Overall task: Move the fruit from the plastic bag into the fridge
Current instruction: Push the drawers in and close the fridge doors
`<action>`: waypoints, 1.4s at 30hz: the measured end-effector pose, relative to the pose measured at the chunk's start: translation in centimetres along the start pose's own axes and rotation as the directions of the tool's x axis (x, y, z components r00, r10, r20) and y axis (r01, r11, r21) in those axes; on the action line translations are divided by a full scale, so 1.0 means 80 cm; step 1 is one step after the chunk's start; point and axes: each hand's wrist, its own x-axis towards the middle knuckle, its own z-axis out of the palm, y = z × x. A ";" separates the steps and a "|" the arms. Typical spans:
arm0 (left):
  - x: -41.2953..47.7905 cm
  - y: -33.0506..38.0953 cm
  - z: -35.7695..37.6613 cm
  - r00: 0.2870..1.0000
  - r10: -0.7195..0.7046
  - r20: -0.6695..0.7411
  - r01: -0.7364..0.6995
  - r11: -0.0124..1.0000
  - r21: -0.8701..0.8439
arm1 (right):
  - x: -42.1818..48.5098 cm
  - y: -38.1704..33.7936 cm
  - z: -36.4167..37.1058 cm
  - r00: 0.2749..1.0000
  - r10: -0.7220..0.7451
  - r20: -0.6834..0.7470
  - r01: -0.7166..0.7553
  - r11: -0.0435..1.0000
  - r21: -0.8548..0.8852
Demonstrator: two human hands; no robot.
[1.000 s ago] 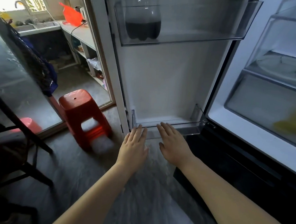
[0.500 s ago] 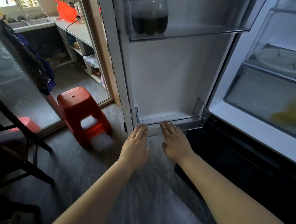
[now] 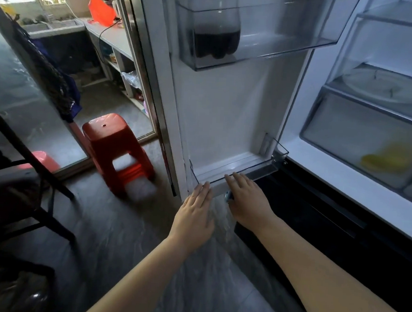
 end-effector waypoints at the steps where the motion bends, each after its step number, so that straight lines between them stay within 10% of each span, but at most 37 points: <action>1: -0.004 0.008 0.001 1.000 0.007 0.014 -0.007 1.000 0.008 | -0.008 0.001 -0.004 1.000 -0.014 -0.012 0.014 1.000 0.026; 19: -0.099 0.074 0.024 0.980 0.008 -0.200 0.016 0.993 0.120 | -0.142 0.045 0.004 0.983 -0.177 -0.043 0.179 0.983 0.036; 34: -0.073 0.150 0.004 0.960 0.084 -0.267 -0.032 0.981 0.193 | -0.208 0.132 -0.020 0.985 0.049 -0.164 -0.032 0.993 0.110; 42: -0.058 0.206 0.026 0.923 0.291 -0.253 -0.193 0.917 0.349 | -0.255 0.147 -0.052 0.823 0.155 -0.546 -0.013 0.967 0.255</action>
